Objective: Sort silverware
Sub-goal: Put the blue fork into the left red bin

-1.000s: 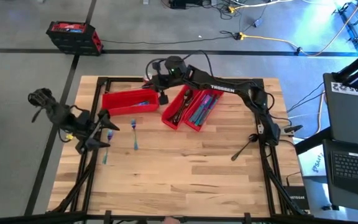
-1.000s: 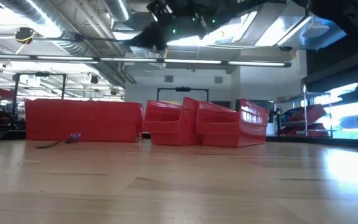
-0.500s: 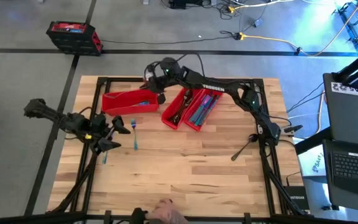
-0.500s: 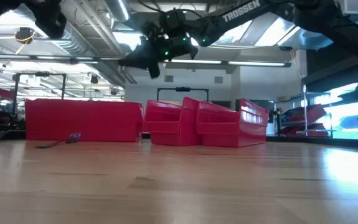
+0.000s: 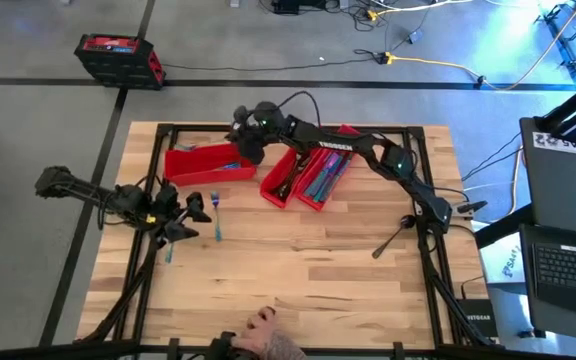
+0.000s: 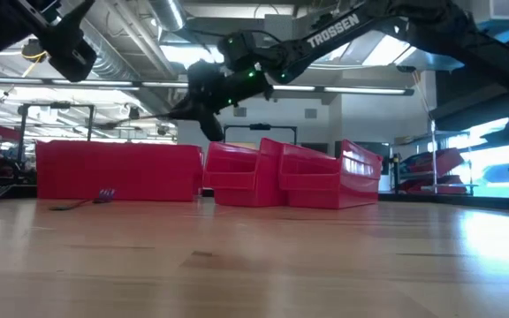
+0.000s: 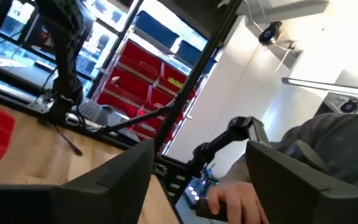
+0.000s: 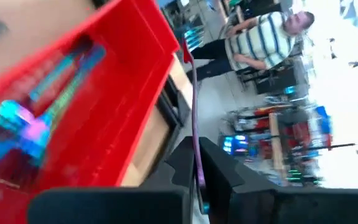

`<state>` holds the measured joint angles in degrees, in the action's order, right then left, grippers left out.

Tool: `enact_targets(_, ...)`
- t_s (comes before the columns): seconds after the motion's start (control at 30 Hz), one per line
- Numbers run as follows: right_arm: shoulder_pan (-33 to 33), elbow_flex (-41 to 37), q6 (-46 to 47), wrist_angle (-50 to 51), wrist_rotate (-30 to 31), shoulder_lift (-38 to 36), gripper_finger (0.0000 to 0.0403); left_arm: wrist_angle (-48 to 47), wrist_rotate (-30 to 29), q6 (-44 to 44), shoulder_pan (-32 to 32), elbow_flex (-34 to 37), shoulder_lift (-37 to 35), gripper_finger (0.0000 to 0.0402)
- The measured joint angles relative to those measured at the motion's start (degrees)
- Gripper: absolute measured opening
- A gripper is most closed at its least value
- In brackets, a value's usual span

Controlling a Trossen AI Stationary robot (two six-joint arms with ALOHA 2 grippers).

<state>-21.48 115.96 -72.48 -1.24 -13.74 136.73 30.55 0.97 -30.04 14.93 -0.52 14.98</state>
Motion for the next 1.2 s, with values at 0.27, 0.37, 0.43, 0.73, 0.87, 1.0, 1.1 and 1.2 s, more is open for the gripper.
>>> enact_targets(0.27, 1.6, 0.0, -10.4, 1.2, 5.2, 2.1, 0.0000, -4.9, 0.0, 0.5, -1.5, 0.0, 0.0, 0.0237)
enact_targets(0.37, 1.6, 0.0, -13.4, 1.1, 5.7, 2.5, 0.0000, -7.1, -0.8, 0.5, -2.1, 0.0, 0.0, 0.0237)
enact_targets(0.43, 1.6, -0.1, -15.1, 1.5, 6.5, 2.8, 0.0000, -8.0, -1.4, 0.4, -2.4, 0.0, 0.1, 0.0237)
enact_targets(0.73, 2.3, -0.2, -17.7, 2.3, 6.7, 4.8, 0.0000, -9.5, -2.7, 0.5, -4.4, 0.0, 0.1, 0.0237)
enact_targets(0.87, 2.8, -0.2, -18.0, 3.0, 6.7, 5.3, 0.0003, -10.7, -2.8, 0.5, -5.4, 0.0, 0.1, 0.0237)
enact_targets(1.0, 2.9, -0.2, -18.2, 2.6, 6.7, 5.5, 0.0008, -10.5, -2.9, 0.8, -6.1, 0.0, 0.1, 0.0237)
enact_targets(1.1, 2.8, -0.2, -18.3, 2.9, 6.7, 5.6, 0.0009, -10.5, -2.9, 0.9, -6.7, 0.0, 0.1, 0.0237)
enact_targets(1.2, 2.7, -0.2, -18.3, 2.8, 6.9, 5.6, 0.0009, -10.6, -2.9, 1.0, -6.9, 0.0, 0.1, 0.0237)
